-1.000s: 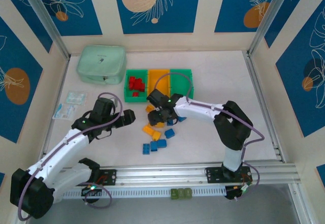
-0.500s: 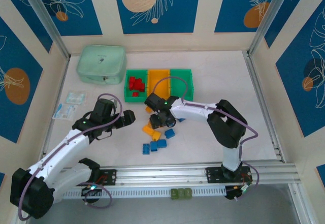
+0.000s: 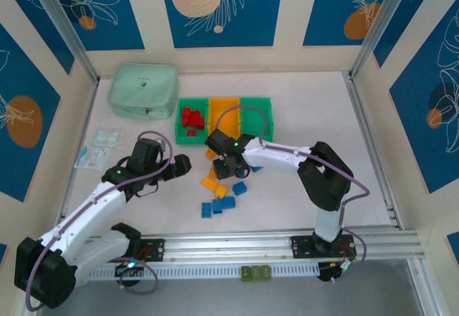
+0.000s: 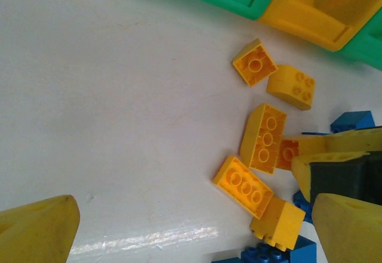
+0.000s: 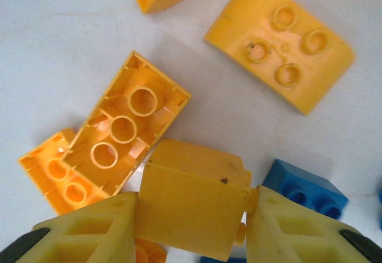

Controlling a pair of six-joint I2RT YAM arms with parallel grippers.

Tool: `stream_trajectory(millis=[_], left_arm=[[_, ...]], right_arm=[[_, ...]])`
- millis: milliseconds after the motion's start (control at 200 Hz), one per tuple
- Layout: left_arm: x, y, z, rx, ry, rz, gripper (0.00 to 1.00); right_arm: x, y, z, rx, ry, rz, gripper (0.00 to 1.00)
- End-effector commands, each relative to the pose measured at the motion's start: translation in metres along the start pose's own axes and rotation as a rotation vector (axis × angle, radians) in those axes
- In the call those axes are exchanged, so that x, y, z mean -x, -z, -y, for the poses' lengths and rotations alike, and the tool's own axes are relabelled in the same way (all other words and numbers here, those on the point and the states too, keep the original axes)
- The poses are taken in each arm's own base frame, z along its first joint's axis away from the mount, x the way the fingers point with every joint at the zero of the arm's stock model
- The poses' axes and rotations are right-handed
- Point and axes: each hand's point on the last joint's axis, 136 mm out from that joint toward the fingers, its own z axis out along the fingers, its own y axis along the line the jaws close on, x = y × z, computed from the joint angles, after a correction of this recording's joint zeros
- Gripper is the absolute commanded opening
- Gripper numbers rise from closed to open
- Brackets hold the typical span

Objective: Sort the legos into containers by color
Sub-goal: Pick up the lego from the center of the table, then place the lego in the container.

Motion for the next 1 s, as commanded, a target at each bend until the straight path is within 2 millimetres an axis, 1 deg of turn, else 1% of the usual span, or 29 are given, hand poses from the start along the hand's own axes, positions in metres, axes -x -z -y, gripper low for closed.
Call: stream_trajectory(millis=[0, 115, 180, 260, 370, 505, 545, 565, 610, 695, 735, 880, 995], left_arm=[[0.017, 0.01, 0.014, -0.023, -0.039, 0.04, 0.99], [0.028, 0.01, 0.02, -0.023, -0.066, 0.058, 0.99], [0.033, 0.008, 0.022, -0.016, -0.072, 0.058, 0.99], [0.04, 0.005, 0.026, -0.019, -0.071, 0.069, 0.99], [0.049, -0.002, 0.034, -0.04, -0.066, 0.077, 0.99], [0.055, -0.009, 0.038, -0.037, -0.064, 0.062, 0.99], [0.055, -0.01, 0.038, -0.037, -0.064, 0.058, 0.99], [0.055, -0.011, 0.039, -0.039, -0.066, 0.057, 0.99], [0.055, -0.012, 0.039, -0.038, -0.066, 0.055, 0.99], [0.056, -0.01, 0.038, -0.032, -0.071, 0.057, 0.99], [0.056, -0.009, 0.038, -0.029, -0.075, 0.058, 0.99], [0.054, -0.005, 0.034, -0.02, -0.079, 0.065, 0.99], [0.053, -0.001, 0.035, -0.027, -0.073, 0.068, 0.99]], right_arm=[[0.029, 0.039, 0.003, 0.013, 0.017, 0.11, 0.42], [0.056, 0.05, 0.017, 0.002, 0.013, 0.173, 0.42], [0.078, 0.055, 0.026, -0.001, 0.0, 0.22, 0.42], [0.105, 0.056, 0.034, 0.012, -0.013, 0.27, 0.42], [0.139, 0.05, 0.046, -0.007, -0.021, 0.315, 0.42], [0.169, 0.031, 0.062, -0.053, -0.008, 0.335, 0.42], [0.176, 0.025, 0.068, -0.076, -0.011, 0.334, 0.45], [0.18, 0.024, 0.071, -0.077, -0.014, 0.332, 0.48], [0.185, 0.02, 0.074, -0.071, -0.019, 0.318, 0.54], [0.19, 0.019, 0.075, -0.067, -0.019, 0.304, 0.57], [0.191, 0.022, 0.073, -0.062, -0.015, 0.308, 0.59], [0.179, 0.037, 0.066, -0.04, 0.001, 0.321, 0.64], [0.16, 0.048, 0.064, -0.024, 0.003, 0.314, 0.66]])
